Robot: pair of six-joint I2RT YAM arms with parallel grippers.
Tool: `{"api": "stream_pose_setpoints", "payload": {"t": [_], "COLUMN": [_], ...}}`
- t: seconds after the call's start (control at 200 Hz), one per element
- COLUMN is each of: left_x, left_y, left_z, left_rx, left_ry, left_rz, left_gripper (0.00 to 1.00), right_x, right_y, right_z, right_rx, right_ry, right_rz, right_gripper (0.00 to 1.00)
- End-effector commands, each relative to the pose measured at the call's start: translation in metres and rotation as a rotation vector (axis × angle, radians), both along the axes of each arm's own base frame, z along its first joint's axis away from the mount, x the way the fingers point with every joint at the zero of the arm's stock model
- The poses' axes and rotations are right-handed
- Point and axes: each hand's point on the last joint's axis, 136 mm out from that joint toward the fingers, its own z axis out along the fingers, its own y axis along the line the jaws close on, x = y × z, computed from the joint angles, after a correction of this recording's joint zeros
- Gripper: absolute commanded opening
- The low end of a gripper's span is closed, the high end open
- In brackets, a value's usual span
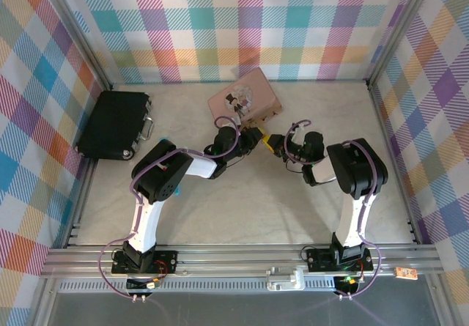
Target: Unlock a padlock with a key
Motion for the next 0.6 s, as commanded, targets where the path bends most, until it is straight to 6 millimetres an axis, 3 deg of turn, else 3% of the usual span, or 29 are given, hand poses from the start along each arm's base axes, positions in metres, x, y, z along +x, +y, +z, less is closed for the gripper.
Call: {"api": "stream_pose_setpoints", "payload": {"t": [0.0,0.175,0.25,0.425,0.595], "left_x": [-0.018,-0.018,-0.020,-0.023,-0.029], "left_y": [-0.015,-0.015,-0.016,-0.022,-0.040], "left_z": [0.013,0.021,0.025,0.026,0.028], "left_rx": [-0.086,-0.120,-0.145,-0.211,-0.169], "left_ry": [0.002,-0.062,-0.107,-0.176,-0.276], "left_rz": [-0.070,-0.072,-0.089,-0.130,-0.192], "left_gripper": [0.00,0.00,0.00,0.00,0.00], "right_x": [0.000,0.002,0.000,0.000,0.006], "right_y": [0.016,0.017,0.017,0.018,0.018], "right_z": [0.016,0.038,0.063,0.104,0.170], "right_rx": [0.072,0.240,0.315,0.590,0.823], "right_ry": [-0.018,0.119,0.165,0.450,0.512], "right_rz": [0.036,0.027,0.036,0.021,0.013], "right_gripper": [0.02,0.00,0.00,0.00,0.00]}}
